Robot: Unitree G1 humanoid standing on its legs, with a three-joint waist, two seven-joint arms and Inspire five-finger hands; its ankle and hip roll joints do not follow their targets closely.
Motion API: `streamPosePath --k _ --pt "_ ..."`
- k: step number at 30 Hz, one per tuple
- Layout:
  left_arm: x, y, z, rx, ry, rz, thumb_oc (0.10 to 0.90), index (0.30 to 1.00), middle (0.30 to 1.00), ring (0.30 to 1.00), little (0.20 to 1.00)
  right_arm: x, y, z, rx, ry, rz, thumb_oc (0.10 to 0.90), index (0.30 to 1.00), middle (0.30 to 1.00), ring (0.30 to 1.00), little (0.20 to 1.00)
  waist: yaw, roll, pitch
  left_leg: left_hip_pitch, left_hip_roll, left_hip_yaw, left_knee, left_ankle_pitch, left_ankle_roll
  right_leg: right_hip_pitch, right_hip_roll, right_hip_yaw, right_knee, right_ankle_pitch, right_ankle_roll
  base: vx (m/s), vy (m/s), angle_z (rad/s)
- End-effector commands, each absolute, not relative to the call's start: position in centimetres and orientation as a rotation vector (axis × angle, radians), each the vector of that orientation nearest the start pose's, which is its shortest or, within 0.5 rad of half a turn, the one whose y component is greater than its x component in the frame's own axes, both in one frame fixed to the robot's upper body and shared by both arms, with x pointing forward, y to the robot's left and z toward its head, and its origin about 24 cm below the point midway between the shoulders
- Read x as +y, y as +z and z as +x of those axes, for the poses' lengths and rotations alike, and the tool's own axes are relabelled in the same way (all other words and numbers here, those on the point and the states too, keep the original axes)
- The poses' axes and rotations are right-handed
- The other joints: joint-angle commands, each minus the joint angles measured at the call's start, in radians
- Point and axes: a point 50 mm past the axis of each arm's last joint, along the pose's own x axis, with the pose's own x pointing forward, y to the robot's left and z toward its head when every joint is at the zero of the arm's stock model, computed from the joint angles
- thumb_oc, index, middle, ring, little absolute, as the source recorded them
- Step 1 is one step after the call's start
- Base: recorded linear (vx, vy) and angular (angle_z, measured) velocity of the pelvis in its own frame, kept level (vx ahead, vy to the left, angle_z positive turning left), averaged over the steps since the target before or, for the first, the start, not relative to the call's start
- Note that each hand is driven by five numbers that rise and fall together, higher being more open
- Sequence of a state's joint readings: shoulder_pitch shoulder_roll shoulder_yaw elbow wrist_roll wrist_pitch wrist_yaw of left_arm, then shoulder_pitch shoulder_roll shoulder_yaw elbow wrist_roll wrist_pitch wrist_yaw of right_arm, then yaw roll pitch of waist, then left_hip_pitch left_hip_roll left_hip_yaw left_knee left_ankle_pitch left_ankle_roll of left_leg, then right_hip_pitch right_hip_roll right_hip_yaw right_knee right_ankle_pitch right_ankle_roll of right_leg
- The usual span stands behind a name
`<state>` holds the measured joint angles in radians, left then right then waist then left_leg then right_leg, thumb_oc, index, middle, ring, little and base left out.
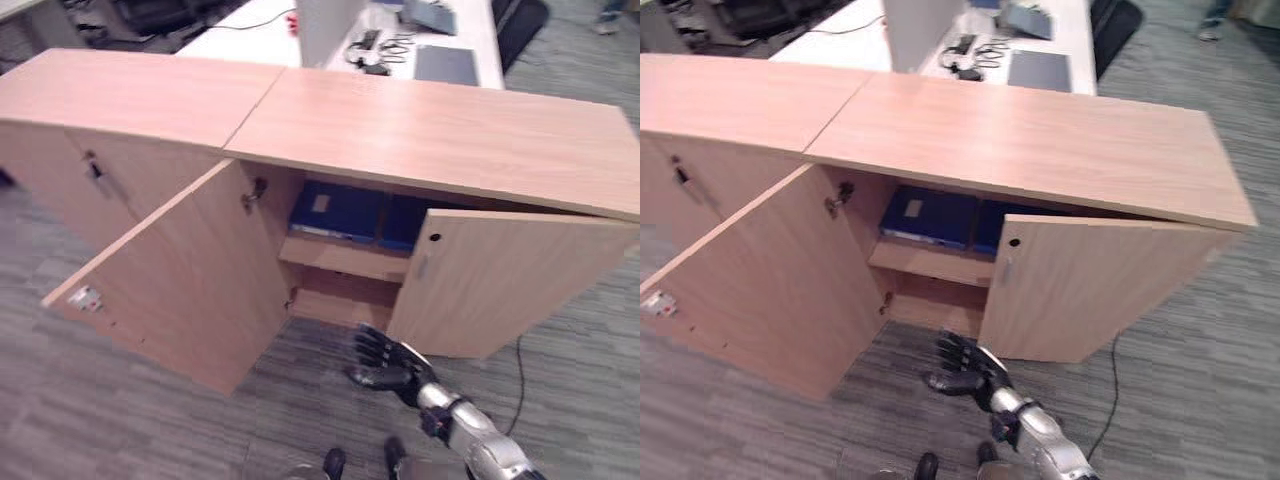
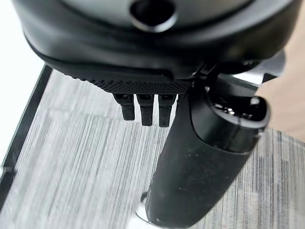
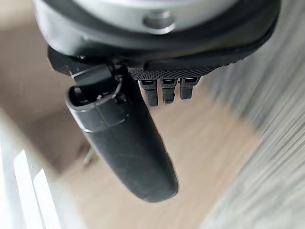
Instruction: Put the empty folder in the office cabinet
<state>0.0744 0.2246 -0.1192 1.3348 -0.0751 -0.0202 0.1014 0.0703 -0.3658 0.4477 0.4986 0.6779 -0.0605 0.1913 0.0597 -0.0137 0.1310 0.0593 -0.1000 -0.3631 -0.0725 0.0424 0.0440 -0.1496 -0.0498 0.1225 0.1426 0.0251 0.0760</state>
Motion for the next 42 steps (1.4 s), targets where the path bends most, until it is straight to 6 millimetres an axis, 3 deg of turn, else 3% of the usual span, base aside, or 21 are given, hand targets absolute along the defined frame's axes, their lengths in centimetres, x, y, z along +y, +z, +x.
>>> streamPosePath --k 1,3,5,7,8,12,13,15,17,21,23,24,29,30,32,33,35,39,40,41,42 --pt "23.1 -16.7 7.2 1.261 0.205 0.196 0.8 0.9 0.9 0.9 0.9 -18.0 -8.4 18.2 0.606 0.198 0.166 0.8 0.9 0.9 0.9 0.9 -0.026 -0.003 -0.012 -0.04 -0.009 0.01 0.0 -0.025 -0.046 0.052 -0.003 -0.058 -0.058 -0.052 0.048 0.12 -0.27 0.72" --pt "22.3 -16.6 8.2 1.228 0.227 0.103 0.8 0.9 0.9 0.9 0.9 -20.6 -12.1 15.5 0.816 -0.005 0.072 0.8 0.9 0.9 0.9 0.9 -0.024 -0.013 -0.025 -0.04 0.008 -0.011 0.001 -0.033 -0.065 0.093 0.007 -0.102 -0.114 -0.053 0.035 0.13 -0.282 0.83" --pt "22.2 -16.5 9.0 1.205 0.256 0.066 0.8 0.9 0.9 0.9 0.9 -22.1 -14.2 12.6 0.975 -0.112 -0.005 0.8 0.9 0.9 0.9 0.9 -0.022 -0.022 -0.03 -0.045 0.022 -0.036 0.008 -0.036 -0.08 0.108 0.017 -0.133 -0.121 -0.063 0.024 0.12 -0.315 0.54" --pt "23.4 -16.3 8.5 1.208 0.275 0.064 0.8 0.9 0.9 0.9 0.9 -23.3 -14.8 11.1 1.042 -0.172 -0.03 0.8 0.9 0.9 0.9 0.9 -0.017 -0.022 -0.027 -0.052 0.025 -0.054 0.017 -0.036 -0.085 0.11 0.02 -0.148 -0.118 -0.069 0.02 0.04 -0.196 0.63" --pt "25.4 -15.7 9.2 1.179 0.352 0.055 0.8 0.9 0.9 0.9 0.9 -25.3 -15.7 8.0 1.19 -0.286 -0.09 0.8 0.9 0.9 0.9 0.9 -0.013 -0.017 -0.015 -0.072 0.029 -0.091 0.045 -0.037 -0.1 0.11 0.024 -0.186 -0.104 -0.09 0.007 0.0 -0.214 0.61" --pt "26.3 -15.1 10.5 1.121 0.4 0.037 0.8 0.9 0.9 0.9 0.9 -27.0 -16.1 3.6 1.335 -0.468 -0.063 0.8 0.9 0.9 0.9 0.9 -0.018 -0.008 0.01 -0.116 0.038 -0.095 0.087 -0.035 -0.123 0.13 0.021 -0.265 -0.104 -0.109 -0.011 0.0 -0.152 1.02" --pt "26.6 -14.8 11.0 1.097 0.432 0.024 0.8 0.9 0.9 0.9 0.9 -27.4 -16.0 3.0 1.342 -0.515 -0.046 0.8 0.9 0.9 0.9 0.9 -0.025 -0.008 0.017 -0.139 0.052 -0.046 0.097 -0.033 -0.126 0.137 0.013 -0.286 -0.103 -0.116 -0.01 -0.01 -0.046 1.18" --pt "27.6 -14.0 12.5 1.026 0.494 0.0 0.8 0.9 0.9 0.9 0.9 -28.2 -15.8 2.5 1.337 -0.606 -0.003 0.8 0.9 0.9 0.9 0.9 -0.041 -0.012 0.023 -0.154 0.121 0.195 0.119 -0.051 -0.113 0.157 -0.003 -0.318 -0.112 -0.119 -0.007 -0.01 -0.022 0.78" --pt "28.8 -13.2 13.6 0.966 0.555 -0.018 0.8 0.9 0.9 0.9 0.9 -28.4 -15.8 1.6 1.344 -0.686 0.054 0.8 0.9 0.9 0.9 0.9 -0.055 -0.012 0.017 -0.139 0.176 0.371 0.128 -0.057 -0.114 0.173 -0.011 -0.34 -0.133 -0.112 -0.006 0.0 -0.006 0.41" --pt "30.6 -11.6 15.1 0.851 0.638 -0.078 0.8 0.9 0.9 0.9 0.9 -28.8 -15.7 -1.1 1.409 -0.779 0.111 0.8 0.9 0.9 0.9 0.9 -0.073 0.014 -0.028 -0.086 0.201 0.429 0.042 -0.021 -0.133 0.202 0.0 -0.363 -0.169 -0.099 -0.006 0.07 0.015 0.48" --pt "31.9 -10.6 16.0 0.814 0.662 -0.056 0.8 0.9 0.9 0.9 0.9 -29.0 -15.5 -1.8 1.422 -0.803 0.127 0.8 0.9 0.9 0.9 0.9 -0.079 0.019 -0.039 -0.072 0.204 0.444 0.008 0.003 -0.139 0.209 -0.003 -0.379 -0.177 -0.098 -0.004 0.05 0.065 0.34" --pt "32.9 -9.1 17.7 0.764 0.638 0.023 0.8 0.9 0.9 0.9 0.9 -29.1 -15.5 -2.0 1.42 -0.817 0.14 0.8 0.9 0.9 0.9 0.9 -0.089 0.023 -0.047 -0.067 0.204 0.46 -0.013 0.021 -0.141 0.216 -0.008 -0.39 -0.188 -0.094 -0.001 0.01 0.064 0.37" --pt "34.7 -6.6 19.6 0.68 0.619 0.144 0.8 0.9 0.9 0.9 0.9 -29.1 -15.5 -2.0 1.409 -0.82 0.159 0.8 0.9 0.9 0.9 0.9 -0.096 0.029 -0.065 -0.067 0.194 0.465 -0.015 0.011 -0.138 0.223 -0.011 -0.397 -0.198 -0.085 0.007 0.02 0.063 0.22" --pt "35.5 -4.8 21.1 0.604 0.623 0.168 0.8 0.9 0.9 0.9 0.9 -29.2 -15.5 -1.8 1.394 -0.825 0.175 0.8 0.9 0.9 0.9 0.9 -0.099 0.033 -0.072 -0.064 0.186 0.462 -0.015 0.007 -0.136 0.226 -0.019 -0.398 -0.199 -0.081 0.012 0.03 0.107 0.04" --pt "36.1 -3.9 21.7 0.578 0.637 0.177 0.8 0.9 0.9 0.9 0.9 -29.4 -15.4 -1.7 1.389 -0.825 0.177 0.8 0.9 0.9 0.9 0.9 -0.102 0.035 -0.075 -0.063 0.182 0.462 -0.015 0.003 -0.134 0.228 -0.022 -0.397 -0.2 -0.079 0.014 0.04 0.125 0.04" --pt "38.2 -1.5 23.0 0.55 0.692 0.204 0.8 0.9 0.9 0.9 0.9 -29.5 -15.4 -1.2 1.386 -0.804 0.178 0.8 0.9 0.9 0.9 0.9 -0.113 0.041 -0.086 -0.053 0.173 0.475 -0.015 -0.011 -0.127 0.23 -0.032 -0.383 -0.2 -0.073 0.024 0.06 0.157 0.02" --pt "39.9 1.7 24.8 0.496 0.724 0.235 0.8 0.9 0.9 0.9 0.9 -29.8 -15.3 -1.0 1.384 -0.799 0.183 0.8 0.9 0.9 0.9 0.9 -0.126 0.048 -0.099 -0.039 0.163 0.489 -0.015 -0.028 -0.119 0.23 -0.043 -0.368 -0.199 -0.065 0.035 0.06 0.172 -0.04" --pt "40.4 3.4 25.9 0.459 0.723 0.252 0.8 0.9 0.9 0.9 0.9 -29.3 -15.5 -0.9 1.387 -0.781 0.192 0.8 0.9 0.9 0.9 0.9 -0.132 0.05 -0.102 -0.03 0.157 0.5 -0.015 -0.037 -0.113 0.227 -0.051 -0.356 -0.194 -0.06 0.042 0.02 0.091 -0.16" --pt "40.4 5.7 27.7 0.395 0.693 0.283 0.8 0.9 0.9 0.9 0.9 -29.3 -15.5 -0.8 1.386 -0.767 0.193 0.8 0.9 0.9 0.9 0.9 -0.14 0.054 -0.104 -0.022 0.151 0.511 -0.015 -0.046 -0.106 0.224 -0.059 -0.342 -0.189 -0.055 0.05 0.01 0.076 -0.23" --pt "40.3 5.7 27.7 0.394 0.692 0.283 0.8 0.9 0.9 0.9 0.9 -29.3 -15.5 -0.8 1.386 -0.767 0.194 0.8 0.9 0.9 0.9 0.9 -0.139 0.053 -0.104 -0.021 0.151 0.512 -0.015 -0.046 -0.106 0.224 -0.059 -0.341 -0.189 -0.055 0.05 0.02 0.138 -0.33" --pt "39.9 7.7 29.4 0.339 0.651 0.322 0.8 0.9 0.9 0.9 0.9 -29.3 -15.5 -0.7 1.388 -0.749 0.184 0.8 0.9 0.9 0.9 0.9 -0.146 0.055 -0.105 -0.013 0.146 0.523 -0.015 -0.054 -0.1 0.219 -0.066 -0.329 -0.185 -0.049 0.058 0.01 0.092 -0.28"
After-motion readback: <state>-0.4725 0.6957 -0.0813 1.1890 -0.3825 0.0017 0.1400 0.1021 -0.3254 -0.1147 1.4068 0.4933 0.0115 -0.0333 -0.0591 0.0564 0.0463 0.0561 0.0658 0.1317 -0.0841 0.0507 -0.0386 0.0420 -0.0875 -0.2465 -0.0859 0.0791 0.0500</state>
